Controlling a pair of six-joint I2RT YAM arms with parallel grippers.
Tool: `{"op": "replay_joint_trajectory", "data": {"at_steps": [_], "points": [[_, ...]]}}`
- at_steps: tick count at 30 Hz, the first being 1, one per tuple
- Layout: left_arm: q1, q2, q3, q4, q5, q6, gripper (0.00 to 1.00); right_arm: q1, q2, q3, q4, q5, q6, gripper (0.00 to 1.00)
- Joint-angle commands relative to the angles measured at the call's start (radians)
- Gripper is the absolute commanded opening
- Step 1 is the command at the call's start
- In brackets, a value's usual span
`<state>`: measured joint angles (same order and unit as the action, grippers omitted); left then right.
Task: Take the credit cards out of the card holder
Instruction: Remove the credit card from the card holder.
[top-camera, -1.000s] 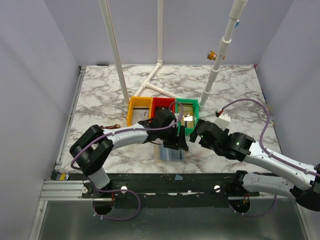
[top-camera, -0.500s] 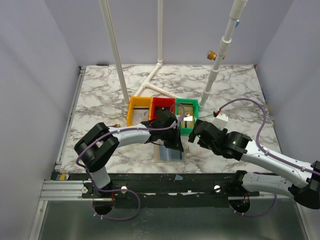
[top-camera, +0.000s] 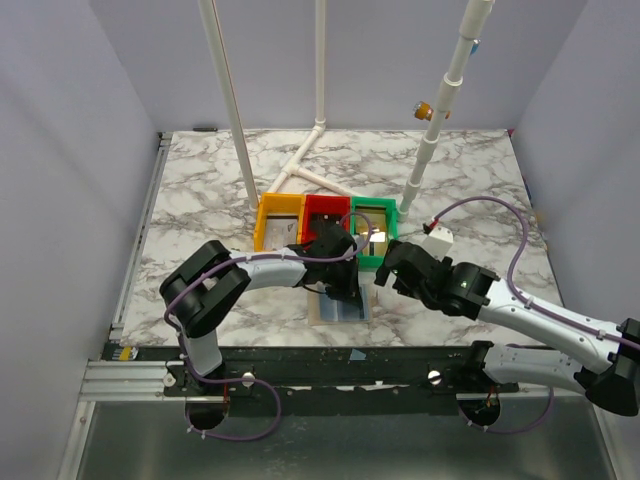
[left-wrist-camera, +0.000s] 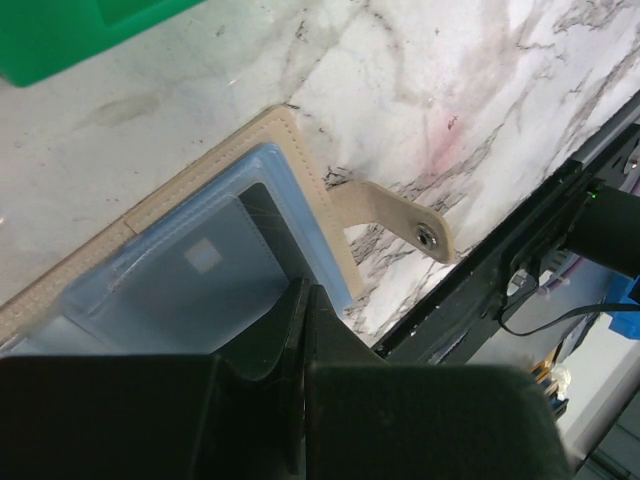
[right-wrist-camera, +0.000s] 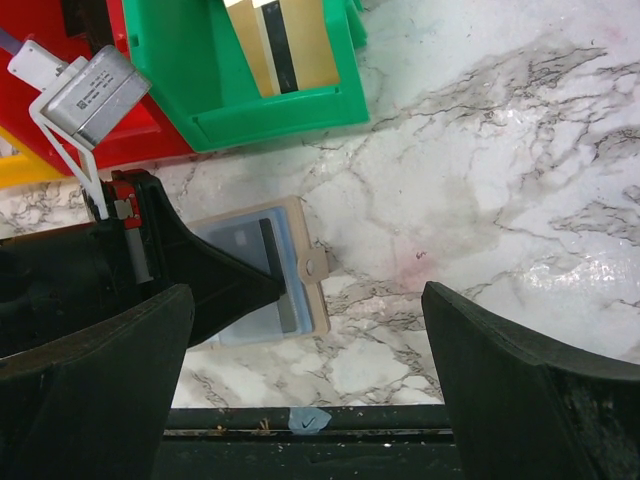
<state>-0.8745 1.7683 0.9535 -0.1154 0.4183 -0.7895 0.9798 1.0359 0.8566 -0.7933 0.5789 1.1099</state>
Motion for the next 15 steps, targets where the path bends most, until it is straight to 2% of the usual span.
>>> {"op": "replay_joint_trajectory", "data": {"at_steps": [1,15], "points": [[-0.006,0.02,-0.001,-0.029,-0.045,0.022,0.0,-0.001,0.011,-0.011,0.014,-0.001,0.0,1.0],[0.029,-0.04,-0.066,-0.044,-0.087,0.031,0.0,-0.001,0.045,0.002,0.035,-0.016,-0.022,1.0]]}}
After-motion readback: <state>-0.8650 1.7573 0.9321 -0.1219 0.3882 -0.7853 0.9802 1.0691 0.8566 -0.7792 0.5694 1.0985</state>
